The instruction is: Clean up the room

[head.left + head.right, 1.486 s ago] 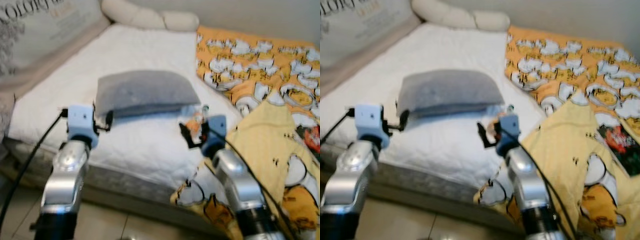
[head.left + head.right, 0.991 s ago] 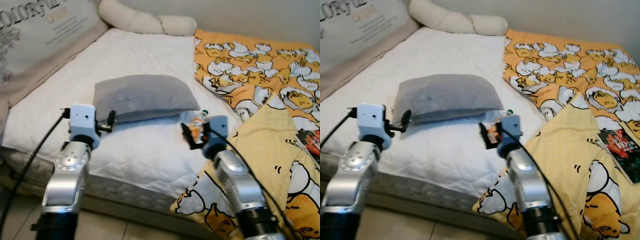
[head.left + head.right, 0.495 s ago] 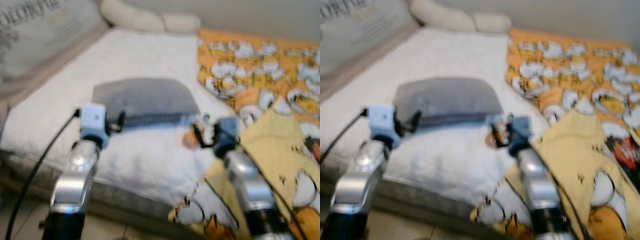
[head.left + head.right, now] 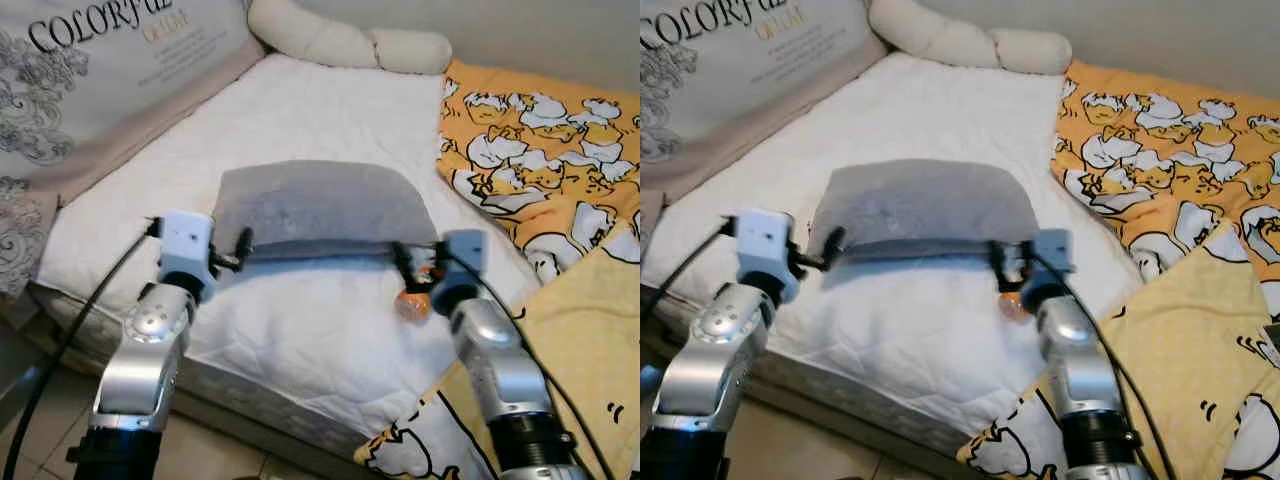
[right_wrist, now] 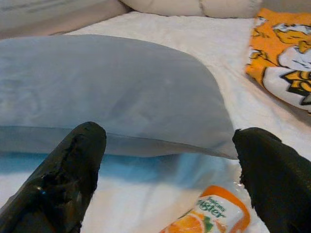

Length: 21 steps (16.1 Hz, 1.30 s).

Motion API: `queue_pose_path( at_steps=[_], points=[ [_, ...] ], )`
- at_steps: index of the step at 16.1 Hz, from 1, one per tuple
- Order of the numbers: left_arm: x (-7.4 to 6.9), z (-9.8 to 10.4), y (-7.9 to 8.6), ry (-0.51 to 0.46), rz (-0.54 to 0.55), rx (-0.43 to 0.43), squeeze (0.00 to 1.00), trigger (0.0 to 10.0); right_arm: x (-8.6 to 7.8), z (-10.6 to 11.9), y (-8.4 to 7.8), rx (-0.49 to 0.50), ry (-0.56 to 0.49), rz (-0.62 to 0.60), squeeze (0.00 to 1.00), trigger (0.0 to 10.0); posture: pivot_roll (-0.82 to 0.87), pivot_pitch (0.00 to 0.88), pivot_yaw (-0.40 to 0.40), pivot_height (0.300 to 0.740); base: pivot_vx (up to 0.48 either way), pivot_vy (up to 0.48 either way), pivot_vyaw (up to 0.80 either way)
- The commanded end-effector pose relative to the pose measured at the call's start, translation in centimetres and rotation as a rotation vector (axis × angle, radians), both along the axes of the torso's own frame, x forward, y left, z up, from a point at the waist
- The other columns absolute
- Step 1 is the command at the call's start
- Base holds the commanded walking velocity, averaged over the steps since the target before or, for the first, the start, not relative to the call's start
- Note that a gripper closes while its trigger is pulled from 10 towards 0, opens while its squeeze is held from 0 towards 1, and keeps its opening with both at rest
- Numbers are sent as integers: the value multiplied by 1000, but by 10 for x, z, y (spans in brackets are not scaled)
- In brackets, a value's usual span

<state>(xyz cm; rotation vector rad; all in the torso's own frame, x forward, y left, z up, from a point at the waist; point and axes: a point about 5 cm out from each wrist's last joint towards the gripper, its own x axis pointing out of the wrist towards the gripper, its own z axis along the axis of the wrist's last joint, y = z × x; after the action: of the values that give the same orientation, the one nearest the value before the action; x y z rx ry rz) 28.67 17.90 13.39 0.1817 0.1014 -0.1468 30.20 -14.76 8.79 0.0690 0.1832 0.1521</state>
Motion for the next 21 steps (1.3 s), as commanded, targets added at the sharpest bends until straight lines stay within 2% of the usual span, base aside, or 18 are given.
queue_pose_path(
  at_steps=[1,2,3,4,5,6,8,9,10,11,14,16,18,19,20,21],
  points=[
    [-4,0,-1,19,-34,-9,0,10000,3,-4,4,18,39,-11,0,10000,-6,0,-11,740,0,0,0],
    [-6,0,-5,38,-74,-33,0,10000,7,-5,0,6,58,-42,1000,10000,-4,0,-12,740,0,0,0],
    [-7,1,-7,49,-106,-38,0,10000,11,-7,-3,-40,72,-68,1000,10000,1,0,-13,740,0,0,0],
    [-7,2,-11,75,-180,-49,0,10000,22,-9,-9,-149,97,-102,1000,10000,6,0,-15,740,0,0,0],
    [-8,3,-13,89,-222,-54,0,10000,27,-11,-11,-183,133,-101,1000,10000,13,0,-14,740,0,0,0],
    [-8,5,-15,99,-284,-22,0,10000,37,-9,-11,-159,153,-116,1000,10000,19,0,-16,740,0,0,0],
    [-9,7,-17,114,-355,20,0,10000,48,-8,-14,-129,196,-153,1000,10000,24,0,-18,740,0,0,0],
    [-10,9,-16,132,-428,86,0,10000,58,-7,-18,-121,243,-173,1000,10000,32,0,-19,740,0,0,0],
    [-11,10,-16,133,-450,109,0,10000,60,-7,-18,-122,256,-175,1000,10000,35,0,-21,740,0,0,0],
    [-12,13,-14,132,-513,171,0,10000,63,-8,-22,-119,308,-217,1000,10000,51,0,-29,740,0,0,0],
    [-18,16,-12,180,-600,188,0,10000,64,-10,-28,-101,362,-287,1000,10000,63,0,-22,740,0,0,0],
    [-31,17,-12,246,-675,195,0,10000,62,-13,-32,-56,402,-315,1000,10000,83,0,-18,740,0,0,0],
    [-38,21,-12,234,-699,230,0,10000,62,-15,-31,35,405,-328,1000,10000,112,9,-21,740,0,0,0],
    [-40,23,-11,235,-694,223,0,10000,61,-17,-32,14,408,-340,718,10000,125,33,-21,740,0,0,0],
    [-43,25,-11,245,-697,215,0,10000,59,-20,-33,-6,421,-345,0,10000,133,51,-23,740,0,0,0],
    [-44,25,-11,251,-701,213,0,10000,57,-22,-33,-6,428,-352,0,10000,136,58,-24,740,0,0,0]
  ],
)
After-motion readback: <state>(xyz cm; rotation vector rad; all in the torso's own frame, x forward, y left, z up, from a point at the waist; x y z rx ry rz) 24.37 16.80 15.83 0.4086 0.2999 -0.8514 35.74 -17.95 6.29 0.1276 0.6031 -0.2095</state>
